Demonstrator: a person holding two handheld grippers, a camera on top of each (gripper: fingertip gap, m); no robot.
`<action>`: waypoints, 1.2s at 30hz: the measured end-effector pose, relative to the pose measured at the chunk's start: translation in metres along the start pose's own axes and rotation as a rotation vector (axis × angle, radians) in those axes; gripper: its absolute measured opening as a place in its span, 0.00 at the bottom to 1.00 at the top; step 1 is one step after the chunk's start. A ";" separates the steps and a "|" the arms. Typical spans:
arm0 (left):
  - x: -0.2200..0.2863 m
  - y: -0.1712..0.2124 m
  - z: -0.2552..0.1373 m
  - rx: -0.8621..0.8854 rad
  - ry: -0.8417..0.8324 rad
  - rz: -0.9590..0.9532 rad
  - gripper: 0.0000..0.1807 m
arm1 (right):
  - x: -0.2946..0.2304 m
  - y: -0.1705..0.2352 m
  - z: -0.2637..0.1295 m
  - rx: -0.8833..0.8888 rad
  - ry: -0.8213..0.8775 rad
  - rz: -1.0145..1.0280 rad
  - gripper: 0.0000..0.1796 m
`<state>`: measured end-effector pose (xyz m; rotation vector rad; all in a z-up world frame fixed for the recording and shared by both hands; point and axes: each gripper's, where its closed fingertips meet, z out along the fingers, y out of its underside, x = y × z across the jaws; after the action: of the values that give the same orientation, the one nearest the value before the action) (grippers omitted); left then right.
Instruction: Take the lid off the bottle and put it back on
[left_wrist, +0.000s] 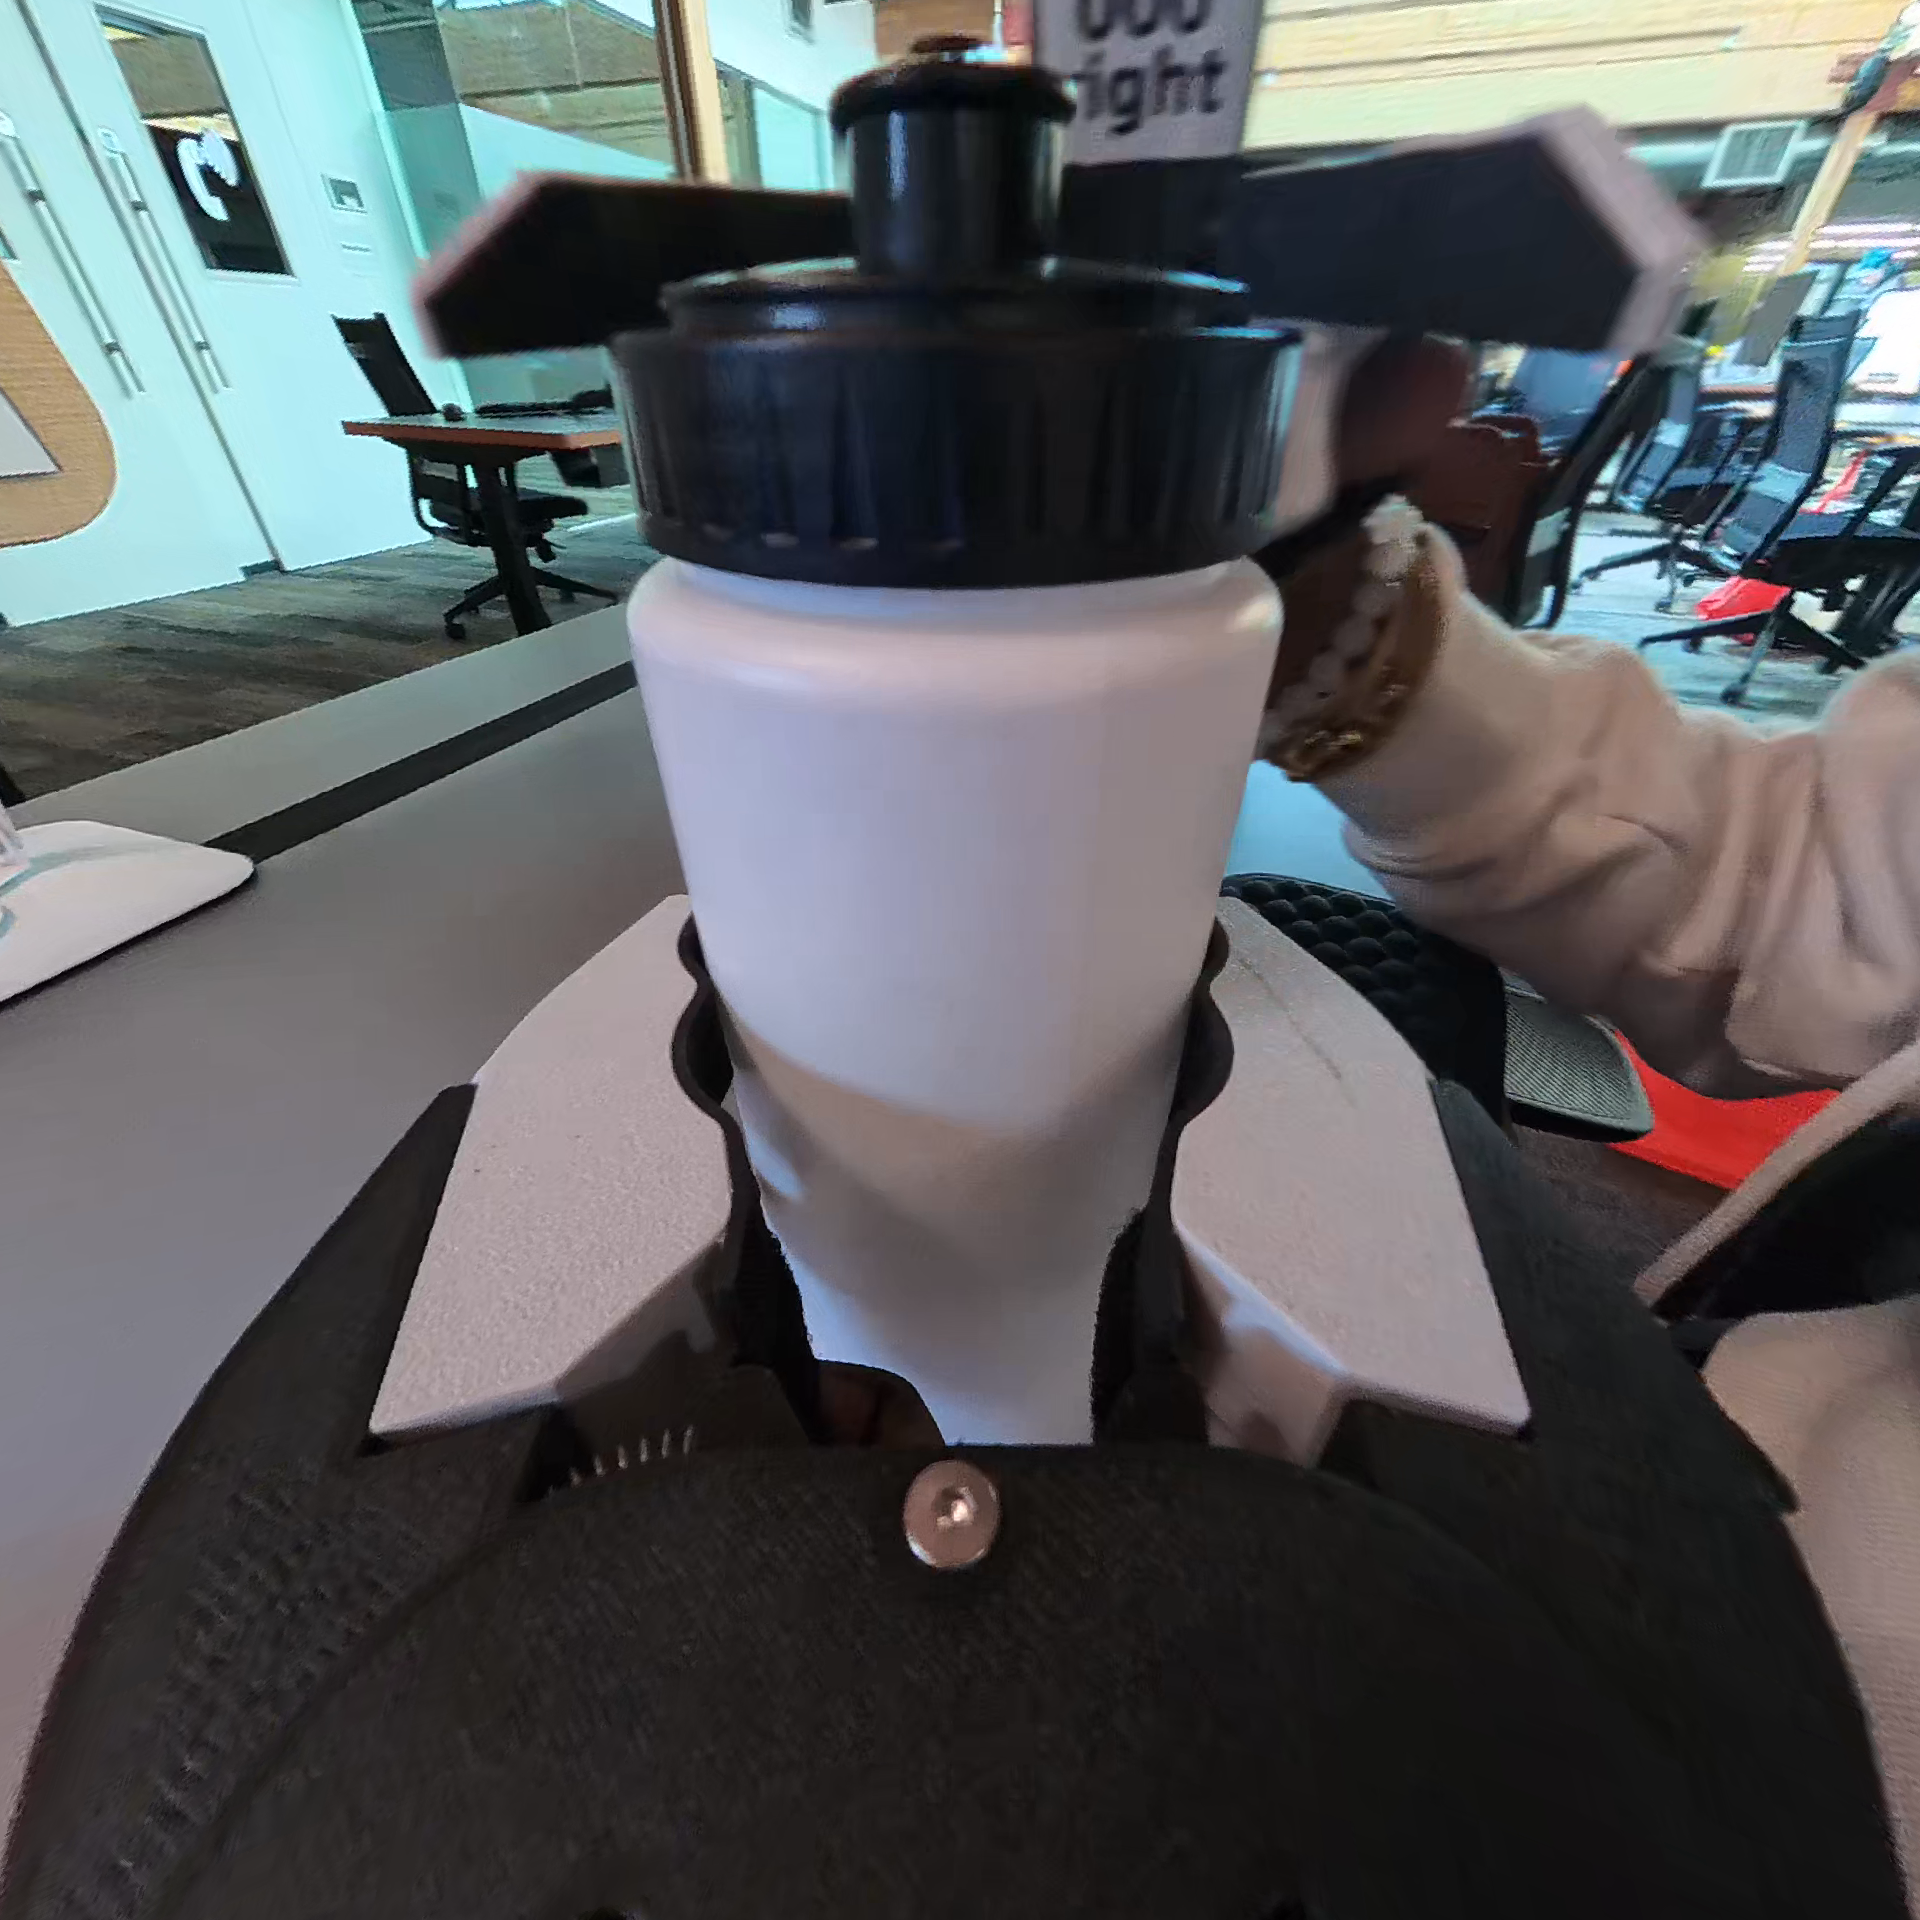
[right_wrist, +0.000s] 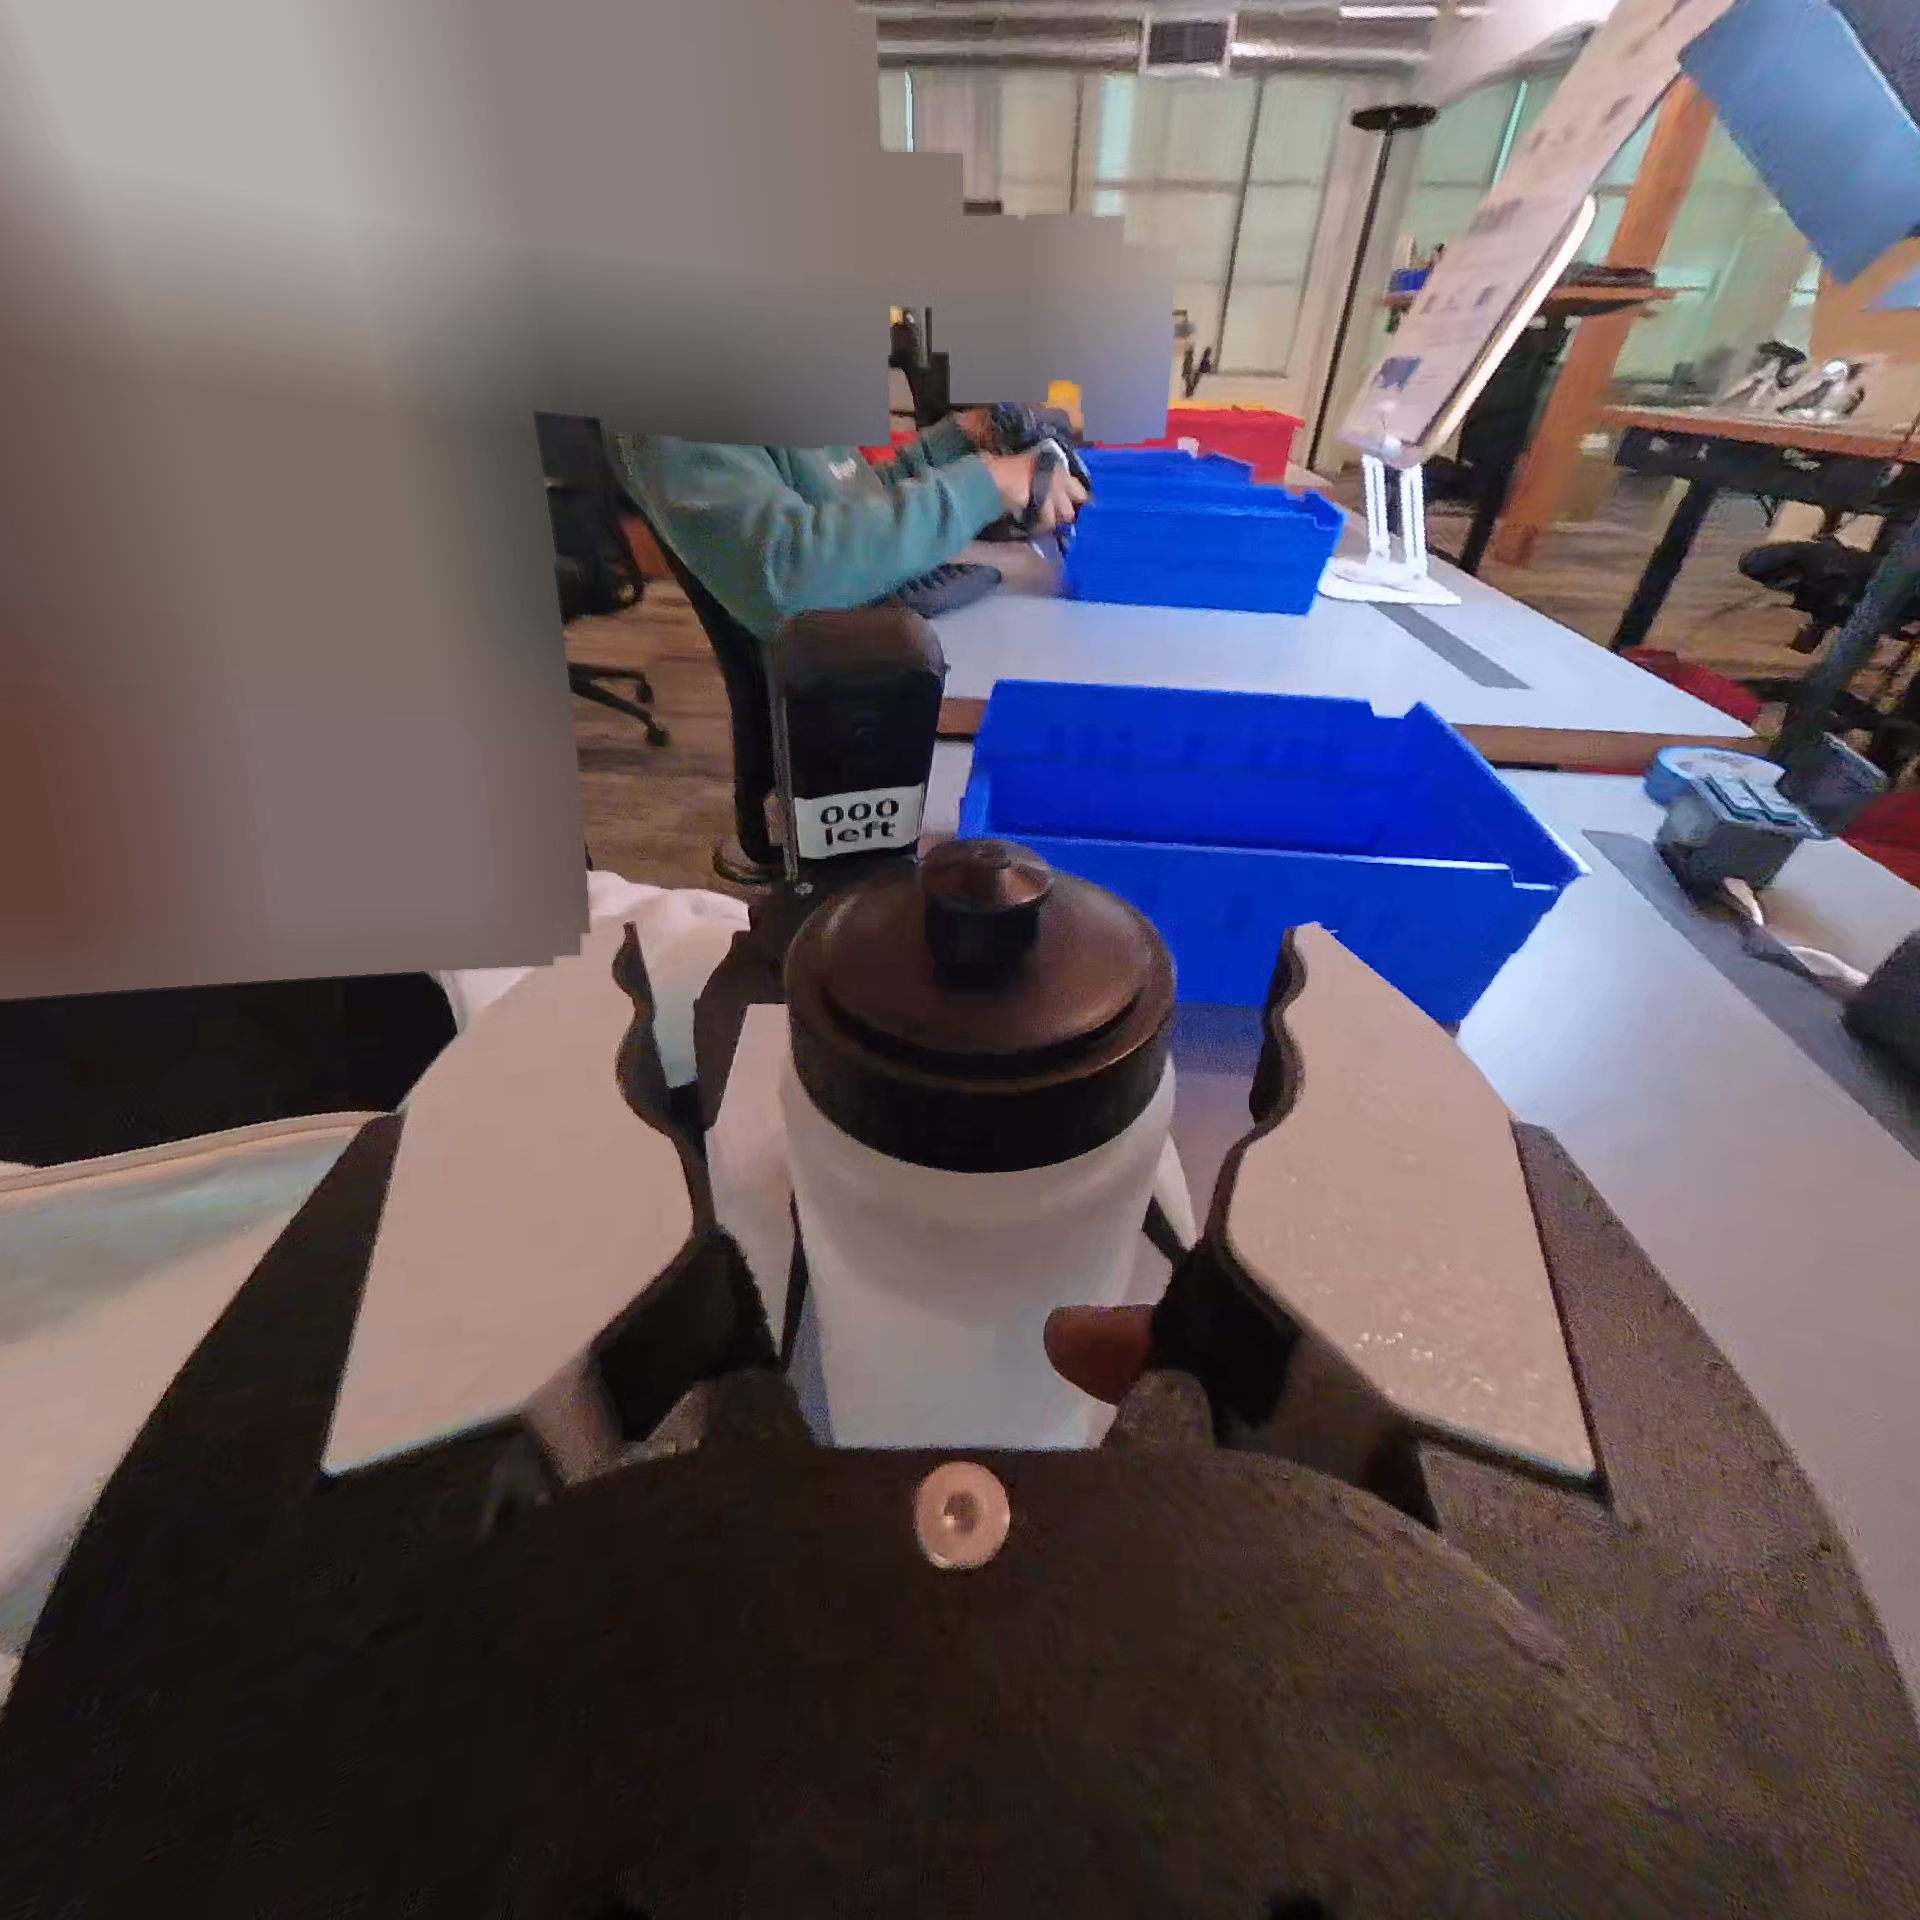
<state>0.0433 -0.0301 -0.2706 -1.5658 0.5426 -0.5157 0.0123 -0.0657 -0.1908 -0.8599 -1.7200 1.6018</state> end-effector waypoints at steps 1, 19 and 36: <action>0.002 0.000 0.000 0.003 0.015 -0.001 0.48 | 0.004 -0.003 0.000 0.032 -0.024 0.007 0.59; 0.002 0.001 0.003 -0.027 -0.068 0.016 0.48 | 0.005 0.011 -0.005 -0.016 0.790 -0.019 0.49; 0.004 0.000 -0.003 -0.001 0.021 -0.021 0.48 | -0.007 -0.004 -0.025 0.075 0.116 0.036 0.50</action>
<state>0.0451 -0.0349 -0.2703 -1.5697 0.5434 -0.5488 0.0359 -0.0567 -0.1854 -0.9328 -1.5621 1.5970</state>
